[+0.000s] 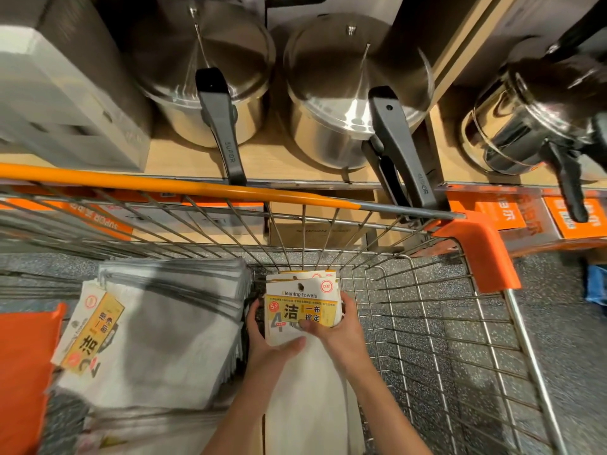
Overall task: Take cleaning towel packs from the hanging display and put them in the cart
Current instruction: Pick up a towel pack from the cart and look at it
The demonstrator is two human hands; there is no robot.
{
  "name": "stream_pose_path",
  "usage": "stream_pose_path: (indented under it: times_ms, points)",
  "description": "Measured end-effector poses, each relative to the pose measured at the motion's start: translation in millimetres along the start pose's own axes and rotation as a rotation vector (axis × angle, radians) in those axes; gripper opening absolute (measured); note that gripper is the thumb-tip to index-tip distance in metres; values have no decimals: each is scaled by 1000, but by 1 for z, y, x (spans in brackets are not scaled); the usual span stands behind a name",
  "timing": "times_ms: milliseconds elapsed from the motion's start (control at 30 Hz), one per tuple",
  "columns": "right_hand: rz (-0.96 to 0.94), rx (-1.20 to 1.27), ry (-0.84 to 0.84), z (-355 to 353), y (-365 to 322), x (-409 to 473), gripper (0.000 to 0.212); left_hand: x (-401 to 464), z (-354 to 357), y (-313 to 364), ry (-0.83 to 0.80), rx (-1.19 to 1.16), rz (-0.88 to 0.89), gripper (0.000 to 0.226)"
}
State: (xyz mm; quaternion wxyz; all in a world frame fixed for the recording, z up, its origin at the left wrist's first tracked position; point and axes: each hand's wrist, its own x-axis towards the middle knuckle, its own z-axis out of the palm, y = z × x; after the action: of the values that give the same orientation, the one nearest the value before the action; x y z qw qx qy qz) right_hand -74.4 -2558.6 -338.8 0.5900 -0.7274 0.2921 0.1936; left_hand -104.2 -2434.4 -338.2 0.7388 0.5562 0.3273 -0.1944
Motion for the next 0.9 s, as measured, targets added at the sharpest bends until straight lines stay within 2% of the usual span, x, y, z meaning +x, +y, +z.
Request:
stream_pose_path:
  times_ms: [200,233,333,400,600,733,867,900]
  points:
    - [16,-154,-21,-3,-3,-8,68,-5,-3,3,3,21,-97,108]
    - [5,-192,-35,-4,-7,-11,67,-7,-4,3,-15,31,-110,103]
    - [-21,-195,-58,-8,-12,-16,68,-12,-6,3,-79,61,-122,60]
    - [-4,-137,-98,-11,-13,-19,68,-15,-9,0,-91,55,-126,53]
    - [-52,-64,-97,-19,-32,-40,65,-23,-9,9,-75,93,-95,66]
    - [-115,-21,-80,-28,-62,-66,66,-42,-6,37,-65,143,-47,100]
    - [-183,22,-68,-38,-101,-95,65,-73,-2,80,-82,204,49,94]
    - [-207,30,-65,-41,-113,-102,64,-81,-2,90,-67,225,81,99]
